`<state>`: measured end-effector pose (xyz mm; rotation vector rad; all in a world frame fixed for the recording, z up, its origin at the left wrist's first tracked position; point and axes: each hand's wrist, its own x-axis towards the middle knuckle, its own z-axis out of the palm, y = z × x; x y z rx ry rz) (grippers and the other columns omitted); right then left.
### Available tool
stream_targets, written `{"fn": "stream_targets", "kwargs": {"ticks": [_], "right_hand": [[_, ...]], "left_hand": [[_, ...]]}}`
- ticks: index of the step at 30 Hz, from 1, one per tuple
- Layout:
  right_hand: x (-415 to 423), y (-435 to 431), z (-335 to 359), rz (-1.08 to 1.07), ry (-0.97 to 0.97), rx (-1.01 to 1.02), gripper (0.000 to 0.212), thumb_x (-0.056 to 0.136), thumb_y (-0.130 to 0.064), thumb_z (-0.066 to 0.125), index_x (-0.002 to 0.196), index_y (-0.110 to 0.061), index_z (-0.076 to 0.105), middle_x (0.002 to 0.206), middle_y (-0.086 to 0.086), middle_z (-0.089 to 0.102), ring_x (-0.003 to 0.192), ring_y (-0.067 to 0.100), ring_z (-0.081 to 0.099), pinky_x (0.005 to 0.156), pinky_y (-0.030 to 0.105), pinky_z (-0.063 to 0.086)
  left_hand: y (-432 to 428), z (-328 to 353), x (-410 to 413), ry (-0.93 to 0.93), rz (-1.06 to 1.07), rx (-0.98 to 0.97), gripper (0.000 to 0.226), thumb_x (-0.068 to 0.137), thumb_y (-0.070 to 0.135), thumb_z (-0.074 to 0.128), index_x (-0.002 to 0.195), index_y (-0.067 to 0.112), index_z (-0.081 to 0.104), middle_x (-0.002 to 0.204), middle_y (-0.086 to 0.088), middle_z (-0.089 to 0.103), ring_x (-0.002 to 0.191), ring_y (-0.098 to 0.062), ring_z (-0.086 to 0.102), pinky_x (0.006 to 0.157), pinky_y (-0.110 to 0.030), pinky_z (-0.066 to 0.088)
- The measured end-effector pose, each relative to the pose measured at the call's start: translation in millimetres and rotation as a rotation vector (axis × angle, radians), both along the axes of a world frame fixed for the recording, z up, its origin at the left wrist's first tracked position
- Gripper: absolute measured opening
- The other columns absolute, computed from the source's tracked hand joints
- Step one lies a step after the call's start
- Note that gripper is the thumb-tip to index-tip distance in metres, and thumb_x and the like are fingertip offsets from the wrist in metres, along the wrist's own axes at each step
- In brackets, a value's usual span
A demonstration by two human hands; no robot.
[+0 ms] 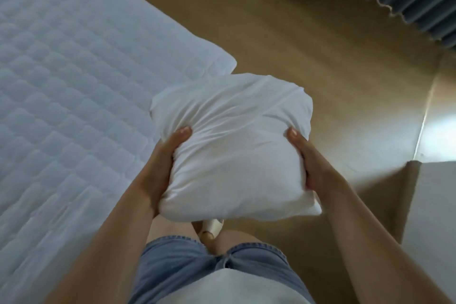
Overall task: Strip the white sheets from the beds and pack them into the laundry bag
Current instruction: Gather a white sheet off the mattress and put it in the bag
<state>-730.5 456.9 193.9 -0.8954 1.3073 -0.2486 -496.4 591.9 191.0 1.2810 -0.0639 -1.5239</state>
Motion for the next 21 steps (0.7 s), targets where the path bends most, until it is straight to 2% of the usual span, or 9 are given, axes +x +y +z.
{"fn": "stream_targets", "kwargs": {"ticks": [2, 4, 6, 8, 11, 14, 16, 18, 21], "right_hand": [[-26, -5, 4, -0.083, -0.039, 0.001, 0.075, 0.059, -0.063, 0.069, 0.121, -0.024, 0.055, 0.108, 0.000, 0.072, 0.097, 0.018, 0.069, 0.080, 0.034, 0.051], [-51, -14, 8, -0.184, -0.071, -0.005, 0.075, 0.061, -0.062, 0.069, 0.124, -0.023, 0.054, 0.108, 0.001, 0.072, 0.099, 0.019, 0.069, 0.083, 0.035, 0.052], [-68, -26, 10, -0.272, -0.096, -0.004, 0.069, 0.064, -0.059, 0.067, 0.121, -0.022, 0.055, 0.105, 0.001, 0.073, 0.097, 0.019, 0.070, 0.078, 0.033, 0.054], [-82, -44, 11, -0.356, -0.103, -0.010, 0.078, 0.055, -0.061, 0.075, 0.119, -0.021, 0.057, 0.106, 0.003, 0.073, 0.097, 0.020, 0.070, 0.078, 0.034, 0.053], [-96, -79, 15, -0.477, -0.081, -0.050, 0.099, 0.035, -0.066, 0.084, 0.119, -0.020, 0.058, 0.109, 0.005, 0.072, 0.099, 0.022, 0.069, 0.076, 0.033, 0.054], [-107, -115, 19, -0.613, -0.101, -0.075, 0.086, 0.043, -0.061, 0.080, 0.115, -0.021, 0.059, 0.106, 0.005, 0.073, 0.095, 0.020, 0.070, 0.067, 0.029, 0.056], [-114, -133, 23, -0.703, -0.122, -0.094, 0.076, 0.050, -0.058, 0.080, 0.113, -0.021, 0.060, 0.103, 0.005, 0.074, 0.093, 0.020, 0.071, 0.066, 0.030, 0.056], [-121, -145, 24, -0.815, -0.165, -0.105, 0.058, 0.062, -0.051, 0.071, 0.110, -0.020, 0.060, 0.098, 0.004, 0.075, 0.088, 0.020, 0.072, 0.062, 0.028, 0.056], [-136, -157, 20, -0.957, -0.195, -0.116, 0.061, 0.067, -0.046, 0.069, 0.119, -0.016, 0.059, 0.107, 0.008, 0.072, 0.098, 0.024, 0.070, 0.076, 0.035, 0.055]], "left_hand": [[-28, 5, -15, -0.009, -0.067, -0.009, 0.055, 0.067, 0.047, 0.068, 0.115, 0.020, 0.064, 0.102, -0.005, 0.074, 0.091, -0.018, 0.072, 0.062, -0.025, 0.056], [-62, 6, -29, -0.050, -0.148, -0.018, 0.072, 0.058, 0.049, 0.078, 0.120, 0.017, 0.062, 0.104, -0.005, 0.074, 0.092, -0.017, 0.071, 0.061, -0.022, 0.056], [-98, 7, -39, -0.090, -0.224, -0.036, 0.082, 0.046, 0.053, 0.083, 0.118, 0.018, 0.063, 0.105, -0.003, 0.074, 0.093, -0.014, 0.071, 0.062, -0.021, 0.056], [-136, 9, -49, -0.122, -0.290, -0.058, 0.076, 0.047, 0.054, 0.080, 0.114, 0.022, 0.063, 0.102, 0.002, 0.074, 0.089, -0.010, 0.071, 0.066, -0.022, 0.054], [-198, 13, -61, -0.138, -0.401, -0.094, 0.054, 0.061, 0.052, 0.068, 0.109, 0.028, 0.061, 0.090, 0.010, 0.075, 0.080, -0.005, 0.071, 0.070, -0.025, 0.048], [-265, 18, -69, -0.161, -0.538, -0.100, 0.069, 0.048, 0.056, 0.072, 0.109, 0.025, 0.064, 0.102, 0.002, 0.074, 0.091, -0.012, 0.071, 0.079, -0.033, 0.048], [-307, 24, -77, -0.140, -0.648, -0.110, 0.072, 0.044, 0.057, 0.071, 0.108, 0.025, 0.064, 0.101, 0.001, 0.074, 0.093, -0.015, 0.071, 0.080, -0.034, 0.049], [-345, 29, -89, -0.153, -0.741, -0.123, 0.067, 0.047, 0.055, 0.072, 0.107, 0.026, 0.064, 0.098, 0.003, 0.075, 0.093, -0.016, 0.070, 0.079, -0.033, 0.049], [-392, 29, -117, -0.195, -0.816, -0.196, 0.040, 0.067, 0.039, 0.071, 0.104, 0.025, 0.065, 0.089, 0.006, 0.075, 0.082, -0.011, 0.072, 0.068, -0.027, 0.053]]}}
